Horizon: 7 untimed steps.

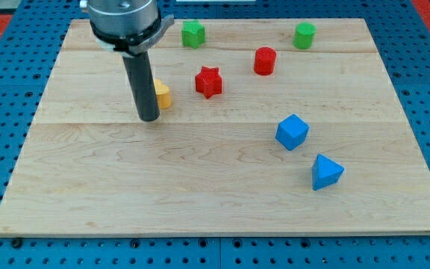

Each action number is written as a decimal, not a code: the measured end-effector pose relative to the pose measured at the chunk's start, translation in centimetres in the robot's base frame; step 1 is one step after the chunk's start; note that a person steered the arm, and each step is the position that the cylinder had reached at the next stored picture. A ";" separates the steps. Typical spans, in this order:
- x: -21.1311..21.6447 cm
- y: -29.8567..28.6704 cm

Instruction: Slide the blue cube to the bottom right of the red star

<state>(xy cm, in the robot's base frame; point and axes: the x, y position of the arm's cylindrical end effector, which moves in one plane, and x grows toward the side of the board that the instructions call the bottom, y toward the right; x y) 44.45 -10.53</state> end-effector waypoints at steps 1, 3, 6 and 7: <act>0.6 4.0; 0.6 7.4; 0.6 9.8; 1.6 14.8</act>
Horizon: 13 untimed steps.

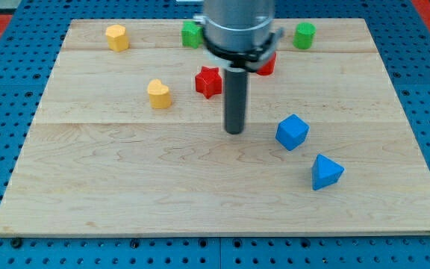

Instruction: Slide the blue cube to the bottom right of the red star

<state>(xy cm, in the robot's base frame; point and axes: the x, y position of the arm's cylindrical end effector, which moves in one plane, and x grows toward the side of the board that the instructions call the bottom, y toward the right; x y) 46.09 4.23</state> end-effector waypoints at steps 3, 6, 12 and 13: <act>1.2 9.1; 0.6 11.3; -1.3 16.7; -2.2 12.4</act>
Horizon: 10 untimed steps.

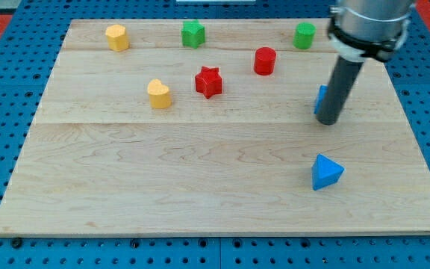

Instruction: Slide the blue cube to the bottom right of the red star

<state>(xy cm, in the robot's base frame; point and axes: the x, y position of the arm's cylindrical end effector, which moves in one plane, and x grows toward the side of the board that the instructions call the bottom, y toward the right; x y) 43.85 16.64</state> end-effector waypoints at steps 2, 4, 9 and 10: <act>-2.5 7.7; -4.2 -4.2; -0.4 -4.0; -0.9 -5.7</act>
<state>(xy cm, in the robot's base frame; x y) 42.93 10.90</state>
